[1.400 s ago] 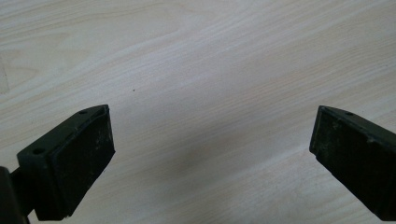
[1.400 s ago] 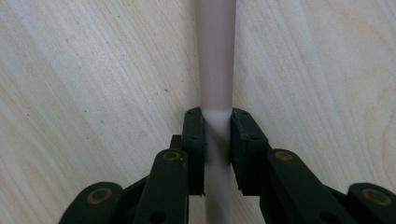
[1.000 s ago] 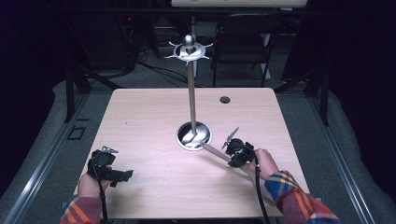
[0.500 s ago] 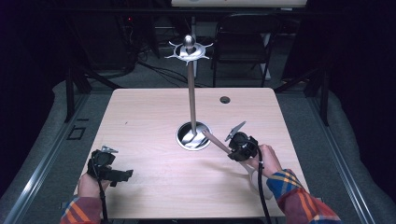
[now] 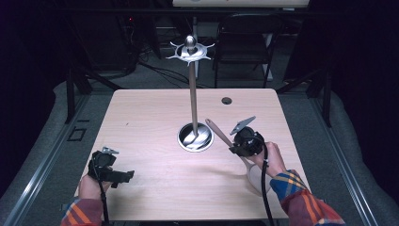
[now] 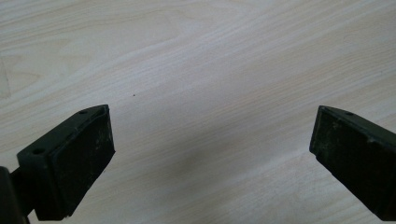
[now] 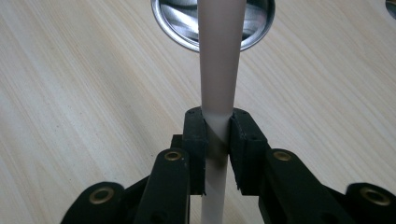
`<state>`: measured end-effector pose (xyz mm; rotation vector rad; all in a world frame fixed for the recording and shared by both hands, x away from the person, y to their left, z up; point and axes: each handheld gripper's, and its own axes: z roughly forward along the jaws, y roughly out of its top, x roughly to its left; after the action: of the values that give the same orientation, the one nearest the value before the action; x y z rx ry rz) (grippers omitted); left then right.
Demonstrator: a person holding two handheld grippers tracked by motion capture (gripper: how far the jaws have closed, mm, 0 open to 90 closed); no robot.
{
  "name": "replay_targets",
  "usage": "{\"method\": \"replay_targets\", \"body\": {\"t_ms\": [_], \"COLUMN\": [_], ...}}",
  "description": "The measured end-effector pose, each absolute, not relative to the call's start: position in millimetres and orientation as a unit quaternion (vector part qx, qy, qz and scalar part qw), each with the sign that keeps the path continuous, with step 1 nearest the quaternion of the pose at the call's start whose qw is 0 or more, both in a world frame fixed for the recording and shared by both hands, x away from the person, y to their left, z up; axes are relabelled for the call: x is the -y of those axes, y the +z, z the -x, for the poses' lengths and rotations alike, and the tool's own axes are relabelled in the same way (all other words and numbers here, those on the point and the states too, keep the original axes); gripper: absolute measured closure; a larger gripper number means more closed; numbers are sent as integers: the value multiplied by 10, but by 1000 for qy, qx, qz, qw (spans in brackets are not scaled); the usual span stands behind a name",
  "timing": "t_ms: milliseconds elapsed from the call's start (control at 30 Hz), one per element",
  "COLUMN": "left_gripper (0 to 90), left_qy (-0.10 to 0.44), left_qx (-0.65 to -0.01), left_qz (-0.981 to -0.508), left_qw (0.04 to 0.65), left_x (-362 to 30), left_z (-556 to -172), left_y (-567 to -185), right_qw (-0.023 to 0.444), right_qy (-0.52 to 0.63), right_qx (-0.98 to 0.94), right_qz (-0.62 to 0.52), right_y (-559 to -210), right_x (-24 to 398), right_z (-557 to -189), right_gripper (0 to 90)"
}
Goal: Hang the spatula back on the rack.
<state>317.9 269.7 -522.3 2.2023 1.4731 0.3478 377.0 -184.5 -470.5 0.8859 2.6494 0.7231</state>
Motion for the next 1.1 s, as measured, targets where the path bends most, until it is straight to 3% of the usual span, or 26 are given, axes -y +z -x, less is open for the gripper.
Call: {"method": "replay_targets", "body": {"t_ms": [1100], "left_gripper": [0], "left_qy": [125], "left_qx": [-536], "left_qz": [-802], "left_qw": [232], "left_x": [-2689], "left_z": [-3173], "left_y": [-5233], "right_qw": [153], "right_qy": [307], "right_qx": [-882], "right_qz": [-323], "right_y": [-4458], "right_x": [1819], "right_z": [-3829], "right_gripper": [777]}}
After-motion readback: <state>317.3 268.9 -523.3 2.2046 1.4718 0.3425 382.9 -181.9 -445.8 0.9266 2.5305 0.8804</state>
